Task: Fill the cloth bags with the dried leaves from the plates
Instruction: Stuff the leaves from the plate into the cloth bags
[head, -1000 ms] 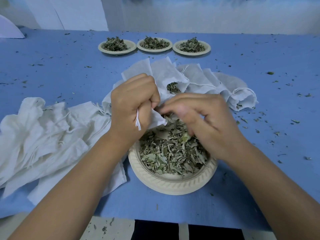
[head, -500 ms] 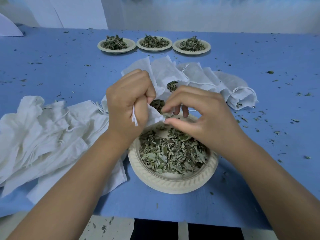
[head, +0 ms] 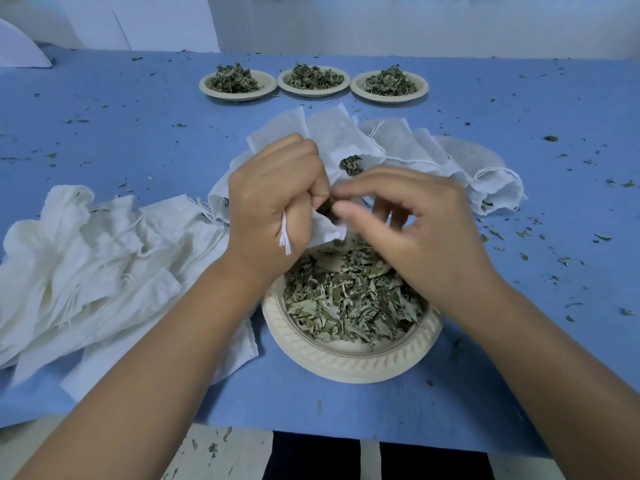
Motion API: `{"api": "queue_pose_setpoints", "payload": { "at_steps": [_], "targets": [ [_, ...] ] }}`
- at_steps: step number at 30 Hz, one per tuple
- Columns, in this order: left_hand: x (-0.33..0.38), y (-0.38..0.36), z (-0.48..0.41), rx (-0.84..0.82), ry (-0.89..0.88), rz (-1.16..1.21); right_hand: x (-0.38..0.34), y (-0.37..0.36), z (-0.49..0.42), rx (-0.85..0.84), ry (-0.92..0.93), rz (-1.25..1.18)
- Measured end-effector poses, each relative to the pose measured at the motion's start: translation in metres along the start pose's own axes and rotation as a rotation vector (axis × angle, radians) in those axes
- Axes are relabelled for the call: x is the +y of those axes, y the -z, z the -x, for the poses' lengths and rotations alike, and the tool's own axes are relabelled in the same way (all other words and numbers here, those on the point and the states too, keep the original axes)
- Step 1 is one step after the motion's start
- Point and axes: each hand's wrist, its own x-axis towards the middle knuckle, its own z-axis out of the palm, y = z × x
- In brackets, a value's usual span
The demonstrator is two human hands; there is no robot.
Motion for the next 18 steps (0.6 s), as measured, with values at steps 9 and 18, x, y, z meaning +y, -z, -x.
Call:
{"api": "queue_pose_setpoints", "payload": {
  "at_steps": [9, 18],
  "targets": [
    [0.001, -0.003, 0.002, 0.013, -0.091, -0.011, -0.008, -0.007, 0.004, -0.407, 0.126, 0.272],
    [0.0, 0.003, -0.002, 0.081, 0.046, -0.081, 0.015, 0.031, -0.009, -0.337, -0.388, -0.064]
  ]
}}
